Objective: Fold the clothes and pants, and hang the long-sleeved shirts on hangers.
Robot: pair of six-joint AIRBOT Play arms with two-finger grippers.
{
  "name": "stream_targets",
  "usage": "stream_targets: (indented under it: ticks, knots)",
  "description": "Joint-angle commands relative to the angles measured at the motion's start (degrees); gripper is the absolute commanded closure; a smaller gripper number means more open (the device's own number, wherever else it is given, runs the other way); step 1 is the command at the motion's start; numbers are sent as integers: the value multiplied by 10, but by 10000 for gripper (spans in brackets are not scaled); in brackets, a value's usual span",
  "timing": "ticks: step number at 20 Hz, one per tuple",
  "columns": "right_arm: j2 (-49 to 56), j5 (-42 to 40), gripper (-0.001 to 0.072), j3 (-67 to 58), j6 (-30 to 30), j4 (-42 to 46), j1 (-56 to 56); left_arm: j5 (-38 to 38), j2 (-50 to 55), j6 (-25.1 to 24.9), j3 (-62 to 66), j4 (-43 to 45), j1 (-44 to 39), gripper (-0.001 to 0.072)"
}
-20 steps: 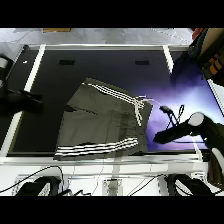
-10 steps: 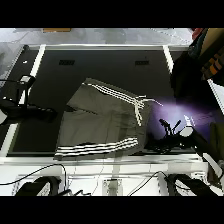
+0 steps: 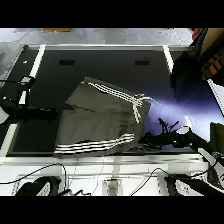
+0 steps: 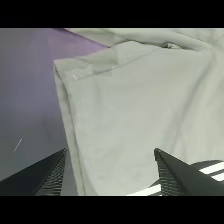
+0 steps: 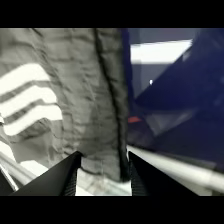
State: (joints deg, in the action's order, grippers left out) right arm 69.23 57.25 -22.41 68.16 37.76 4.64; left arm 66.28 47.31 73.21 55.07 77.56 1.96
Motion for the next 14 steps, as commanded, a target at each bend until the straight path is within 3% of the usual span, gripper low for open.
stream_targets:
  ticks: [1, 4, 7, 8, 9, 14]
  knots:
    - [4, -20, 340, 0, -90, -73, 0, -24, 3, 32, 0, 0, 19, 129]
    - [4, -26, 390, -14, -111, -91, 0, -12, 24, 55, -1, 0, 56, 130]
    - [4, -17, 424, -46, -113, -90, 0, 46, 65, 54, -2, -7, 94, 130]
    - [4, -10, 544, -56, -113, -89, 0, 59, 76, 54, -5, -7, 107, 153]
    - [4, -6, 574, -64, -113, -80, 0, 66, 83, 54, -14, -7, 123, 171]
    - [4, -1, 582, -92, -94, 53, 0, 80, 71, 37, -133, -9, 207, 171]
